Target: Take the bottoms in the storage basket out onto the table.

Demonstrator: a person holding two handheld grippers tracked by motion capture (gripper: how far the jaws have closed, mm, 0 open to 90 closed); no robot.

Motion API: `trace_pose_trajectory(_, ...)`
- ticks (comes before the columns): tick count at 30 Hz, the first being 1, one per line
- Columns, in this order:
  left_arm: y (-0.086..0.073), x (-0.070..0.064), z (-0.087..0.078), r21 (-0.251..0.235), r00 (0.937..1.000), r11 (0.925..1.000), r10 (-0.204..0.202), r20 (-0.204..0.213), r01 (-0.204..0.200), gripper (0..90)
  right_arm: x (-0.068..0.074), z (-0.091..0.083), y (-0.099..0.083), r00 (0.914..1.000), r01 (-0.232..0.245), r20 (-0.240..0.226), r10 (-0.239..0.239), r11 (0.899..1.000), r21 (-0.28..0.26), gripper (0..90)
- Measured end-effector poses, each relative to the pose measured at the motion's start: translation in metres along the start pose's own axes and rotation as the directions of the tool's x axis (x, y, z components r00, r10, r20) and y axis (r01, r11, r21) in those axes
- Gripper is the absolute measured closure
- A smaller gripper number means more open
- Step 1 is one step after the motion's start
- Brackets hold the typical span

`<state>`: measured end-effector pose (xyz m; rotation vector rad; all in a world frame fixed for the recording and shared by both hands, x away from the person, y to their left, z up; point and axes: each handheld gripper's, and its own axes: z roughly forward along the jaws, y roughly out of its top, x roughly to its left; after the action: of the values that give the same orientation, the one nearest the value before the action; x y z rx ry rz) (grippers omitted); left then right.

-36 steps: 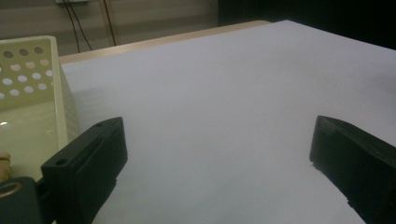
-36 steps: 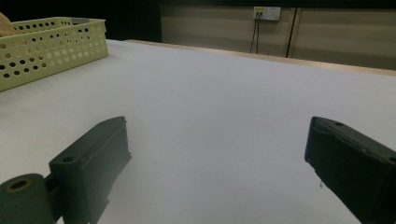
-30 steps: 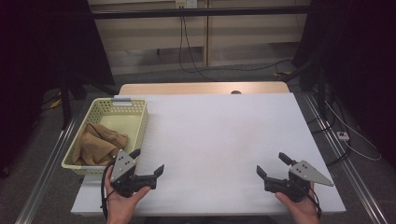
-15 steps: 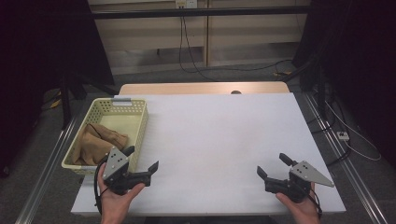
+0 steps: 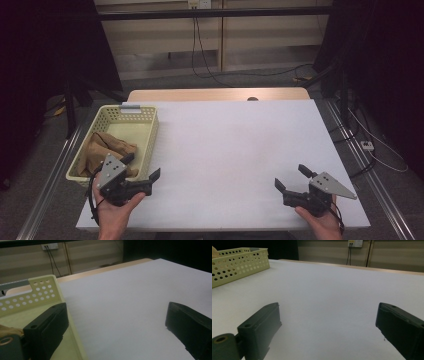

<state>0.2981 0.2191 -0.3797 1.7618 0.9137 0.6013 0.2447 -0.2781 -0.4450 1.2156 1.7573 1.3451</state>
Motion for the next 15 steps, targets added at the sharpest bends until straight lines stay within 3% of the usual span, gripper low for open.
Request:
trace_pose_trajectory(3, 0.003, 0.004, -0.002, 0.0, 0.9998, 0.9998, -0.02, -0.008, 0.02, 5.1, 0.001, 0.001, 0.0, 1.0, -0.003, -0.005, 0.003, 1.0, 0.006, 5.1)
trace_pose_trajectory(11, 0.01, 0.012, -0.014, -0.002, 0.9992, 1.0, 0.002, -0.039, -0.003, 5.0, 0.001, 0.0, 0.0, 1.0, -0.006, -0.003, 0.006, 1.0, 0.002, 5.2)
trace_pose_trajectory(15, 0.014, 0.018, -0.023, -0.013, 0.9979, 0.9999, -0.006, -0.065, 0.006, 5.4, 0.001, 0.001, 0.0, 1.0, -0.005, -0.005, 0.005, 1.0, 0.005, 5.2)
